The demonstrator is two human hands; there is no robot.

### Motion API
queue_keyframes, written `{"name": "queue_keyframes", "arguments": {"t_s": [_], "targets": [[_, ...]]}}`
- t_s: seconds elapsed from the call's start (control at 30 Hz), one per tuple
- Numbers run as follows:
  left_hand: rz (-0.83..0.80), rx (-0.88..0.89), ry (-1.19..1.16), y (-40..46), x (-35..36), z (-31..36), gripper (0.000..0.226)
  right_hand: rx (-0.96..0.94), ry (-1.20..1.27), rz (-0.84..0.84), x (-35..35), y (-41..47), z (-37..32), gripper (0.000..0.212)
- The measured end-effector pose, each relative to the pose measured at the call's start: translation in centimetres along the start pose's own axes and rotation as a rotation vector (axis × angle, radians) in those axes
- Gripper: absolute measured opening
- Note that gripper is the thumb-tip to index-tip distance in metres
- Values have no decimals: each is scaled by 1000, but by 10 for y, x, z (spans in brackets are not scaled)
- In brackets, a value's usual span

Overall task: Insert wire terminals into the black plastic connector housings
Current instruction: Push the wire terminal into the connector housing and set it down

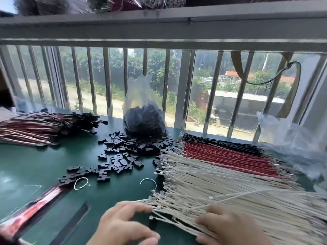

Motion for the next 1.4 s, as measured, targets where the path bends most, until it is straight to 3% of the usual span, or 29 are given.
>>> {"name": "queue_keyframes", "arguments": {"t_s": [0.1,0.17,0.3,0.37,0.47,0.63,0.7,0.8,0.9,0.97,1.03,1.1,1.17,1.3,1.37,1.4], "targets": [[27,-259,-10,30,-4,-68,19,-83,-156,155,-4,-2,-13,33],[-75,-468,216,51,6,-110,31,-114,-221,233,-2,-3,-21,35],[-238,-534,603,84,32,-139,42,-166,-404,259,6,-4,-30,29],[-237,-539,710,93,38,-142,51,-166,-433,245,8,-4,-28,27],[-163,-507,766,101,43,-139,47,-180,-455,298,6,-4,-25,24],[-21,-452,559,99,36,-129,18,-210,-360,409,-8,-13,-32,22],[35,-427,503,95,28,-126,19,-153,-243,399,-13,-14,-27,22],[-32,-409,513,90,31,-125,24,-89,-66,312,-6,-13,-20,33],[-10,-401,466,91,30,-121,13,-87,42,268,-4,-14,-19,39],[-53,-392,458,91,34,-121,14,-90,126,258,-9,-16,-20,32],[-119,-388,435,88,40,-119,17,-74,168,240,-11,-17,-20,11],[-135,-379,373,87,41,-113,9,-32,149,206,-10,-15,-16,34],[-95,-368,233,82,36,-104,20,-28,160,144,-4,-15,-14,39],[119,-389,-198,47,1,-79,46,-40,178,139,0,-13,-12,23],[57,-339,-325,23,5,-61,52,-41,167,124,3,-13,-11,18],[10,-320,-366,12,10,-51,57,-61,155,125,2,-12,-13,26]]}}
Point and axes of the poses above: each hand's wrist, its own y-axis towards the middle knuckle, its own x-axis out of the palm, z = x × y, the point moved 9 cm from there along y, towards the middle knuckle, and after that the axes turned 5 degrees about y, right-handed, at the moved point
